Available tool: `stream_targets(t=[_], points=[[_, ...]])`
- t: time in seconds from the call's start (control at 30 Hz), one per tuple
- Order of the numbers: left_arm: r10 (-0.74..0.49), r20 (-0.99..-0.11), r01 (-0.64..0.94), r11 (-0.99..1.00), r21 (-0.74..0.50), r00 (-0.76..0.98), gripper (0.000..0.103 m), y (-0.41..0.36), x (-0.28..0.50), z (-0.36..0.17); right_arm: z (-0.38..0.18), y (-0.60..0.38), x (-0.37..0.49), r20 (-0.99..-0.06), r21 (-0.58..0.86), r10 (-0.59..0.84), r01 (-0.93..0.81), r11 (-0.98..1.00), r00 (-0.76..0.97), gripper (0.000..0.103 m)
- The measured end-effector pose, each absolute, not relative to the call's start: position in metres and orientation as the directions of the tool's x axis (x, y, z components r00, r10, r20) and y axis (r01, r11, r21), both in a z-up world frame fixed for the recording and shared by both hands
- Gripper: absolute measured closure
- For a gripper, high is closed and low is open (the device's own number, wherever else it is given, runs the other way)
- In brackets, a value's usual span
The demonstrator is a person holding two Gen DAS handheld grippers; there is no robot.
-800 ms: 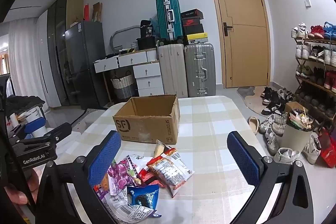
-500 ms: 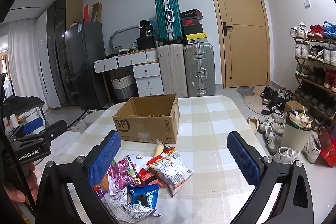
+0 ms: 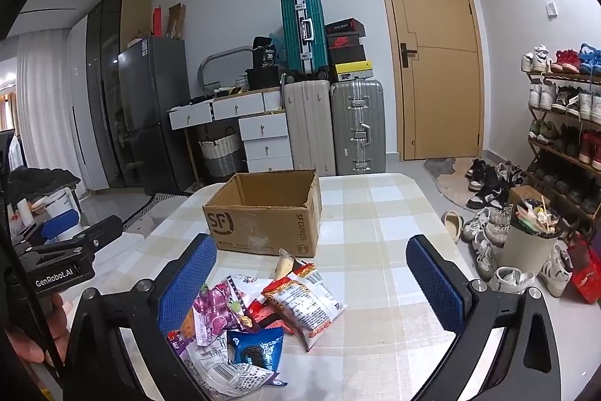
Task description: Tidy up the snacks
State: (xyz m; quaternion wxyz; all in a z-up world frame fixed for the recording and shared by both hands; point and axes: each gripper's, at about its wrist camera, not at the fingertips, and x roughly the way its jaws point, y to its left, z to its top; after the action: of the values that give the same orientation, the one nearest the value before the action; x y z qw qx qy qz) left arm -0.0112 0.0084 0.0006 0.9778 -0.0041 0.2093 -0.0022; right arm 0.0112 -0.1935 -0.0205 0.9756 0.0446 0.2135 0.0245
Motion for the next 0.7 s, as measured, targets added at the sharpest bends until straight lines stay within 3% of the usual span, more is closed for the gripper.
stream_targets(t=[0.7], points=[[-0.013,-0.413,0.007,1.000,-0.016,0.910,0.001,0.0098,-0.0141,-0.0053,-0.0215,-0.1887,0.0085,-0.431,0.085,0.087,-0.056,0.995,0.898,0.000]])
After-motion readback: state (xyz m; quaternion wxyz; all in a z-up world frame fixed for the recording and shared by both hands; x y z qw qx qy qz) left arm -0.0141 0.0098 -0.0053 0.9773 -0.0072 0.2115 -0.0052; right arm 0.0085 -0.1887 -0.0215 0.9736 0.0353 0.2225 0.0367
